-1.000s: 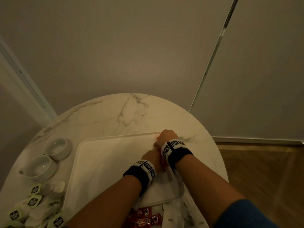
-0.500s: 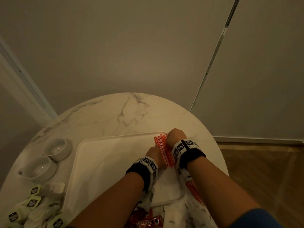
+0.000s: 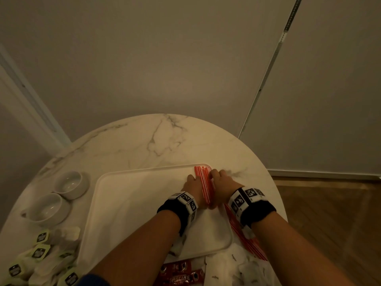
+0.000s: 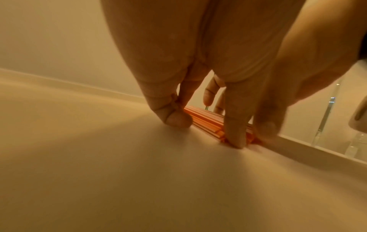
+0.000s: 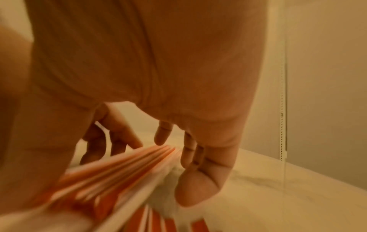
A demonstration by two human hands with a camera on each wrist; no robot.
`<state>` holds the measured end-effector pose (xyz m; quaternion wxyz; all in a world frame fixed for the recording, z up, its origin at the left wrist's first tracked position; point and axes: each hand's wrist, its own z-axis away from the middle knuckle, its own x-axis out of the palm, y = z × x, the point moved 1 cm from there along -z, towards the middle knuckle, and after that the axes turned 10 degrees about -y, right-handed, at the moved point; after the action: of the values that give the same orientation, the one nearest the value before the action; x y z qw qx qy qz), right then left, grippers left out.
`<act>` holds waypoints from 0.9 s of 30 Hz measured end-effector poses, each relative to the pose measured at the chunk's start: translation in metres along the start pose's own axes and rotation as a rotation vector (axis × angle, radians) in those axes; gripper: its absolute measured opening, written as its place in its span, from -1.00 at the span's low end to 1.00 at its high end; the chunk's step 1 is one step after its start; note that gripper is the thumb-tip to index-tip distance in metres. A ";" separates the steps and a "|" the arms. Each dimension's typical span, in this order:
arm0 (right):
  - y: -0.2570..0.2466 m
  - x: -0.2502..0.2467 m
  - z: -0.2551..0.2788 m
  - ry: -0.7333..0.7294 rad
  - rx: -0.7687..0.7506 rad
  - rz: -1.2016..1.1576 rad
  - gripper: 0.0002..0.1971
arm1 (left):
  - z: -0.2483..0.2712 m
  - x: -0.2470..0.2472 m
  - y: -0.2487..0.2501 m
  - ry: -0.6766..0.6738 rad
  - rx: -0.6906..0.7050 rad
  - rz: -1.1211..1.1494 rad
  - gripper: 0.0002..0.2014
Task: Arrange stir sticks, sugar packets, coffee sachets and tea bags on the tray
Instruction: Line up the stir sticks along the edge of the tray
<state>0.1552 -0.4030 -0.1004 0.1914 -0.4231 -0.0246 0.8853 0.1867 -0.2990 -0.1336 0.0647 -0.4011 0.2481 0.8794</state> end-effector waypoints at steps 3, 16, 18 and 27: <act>-0.001 0.006 -0.002 -0.023 -0.007 0.066 0.20 | -0.018 0.012 -0.003 -0.022 0.017 0.050 -0.11; 0.001 0.011 0.006 -0.029 -0.035 0.215 0.21 | 0.006 -0.003 -0.007 0.031 0.050 0.105 -0.06; 0.003 0.012 0.007 -0.015 -0.051 0.193 0.14 | 0.004 -0.002 -0.009 0.036 0.063 0.075 -0.10; -0.005 0.005 0.011 0.044 -0.076 0.083 -0.05 | 0.002 -0.005 -0.013 0.010 0.067 0.038 0.24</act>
<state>0.1452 -0.3956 -0.0962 0.1388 -0.4499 -0.0363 0.8815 0.1922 -0.2865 -0.1336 0.0601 -0.3983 0.2851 0.8698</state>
